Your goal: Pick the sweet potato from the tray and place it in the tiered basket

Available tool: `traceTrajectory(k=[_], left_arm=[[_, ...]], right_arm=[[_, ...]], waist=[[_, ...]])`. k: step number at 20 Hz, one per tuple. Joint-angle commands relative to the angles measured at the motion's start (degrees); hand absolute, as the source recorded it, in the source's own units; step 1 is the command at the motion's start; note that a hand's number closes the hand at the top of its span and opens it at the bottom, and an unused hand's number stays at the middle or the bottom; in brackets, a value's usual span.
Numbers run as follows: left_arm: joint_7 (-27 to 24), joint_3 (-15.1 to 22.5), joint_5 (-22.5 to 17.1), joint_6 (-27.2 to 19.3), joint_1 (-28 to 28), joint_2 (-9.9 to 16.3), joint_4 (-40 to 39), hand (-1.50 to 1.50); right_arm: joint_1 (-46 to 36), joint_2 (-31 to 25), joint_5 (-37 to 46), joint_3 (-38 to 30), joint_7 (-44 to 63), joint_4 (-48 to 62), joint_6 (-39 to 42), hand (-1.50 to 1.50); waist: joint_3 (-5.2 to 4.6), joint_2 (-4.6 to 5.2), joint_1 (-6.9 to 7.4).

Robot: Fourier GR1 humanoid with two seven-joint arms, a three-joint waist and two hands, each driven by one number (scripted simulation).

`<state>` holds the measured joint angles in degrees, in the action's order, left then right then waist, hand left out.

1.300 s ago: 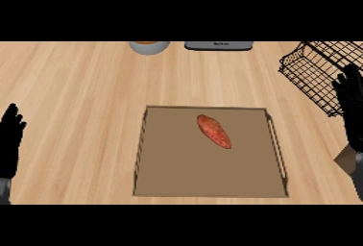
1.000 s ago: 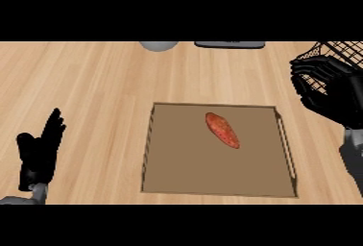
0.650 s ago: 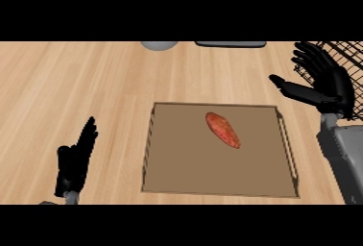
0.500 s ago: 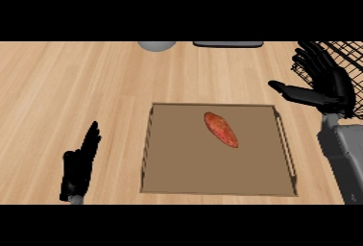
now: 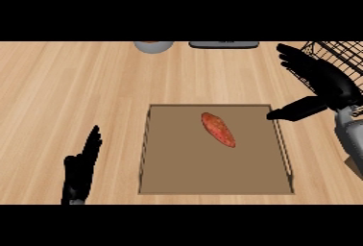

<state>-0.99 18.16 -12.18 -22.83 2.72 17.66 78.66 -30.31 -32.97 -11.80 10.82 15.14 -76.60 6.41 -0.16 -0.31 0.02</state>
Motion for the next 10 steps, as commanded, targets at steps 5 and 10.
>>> traceTrajectory(k=[5,10], left_arm=[[-2.4,-1.6,-0.2,2.1,0.1,0.7,-2.7,0.0],[0.6,0.9,2.6,-0.7,3.4,-0.5,3.6,0.0]], right_arm=[[-7.0,-5.6,10.2,12.3,18.7,-10.4,7.3,-1.5],[-5.5,1.6,18.9,17.0,28.9,-16.8,1.8,-1.5]], waist=[[-0.03,0.0,0.03],[0.13,0.08,0.26]])
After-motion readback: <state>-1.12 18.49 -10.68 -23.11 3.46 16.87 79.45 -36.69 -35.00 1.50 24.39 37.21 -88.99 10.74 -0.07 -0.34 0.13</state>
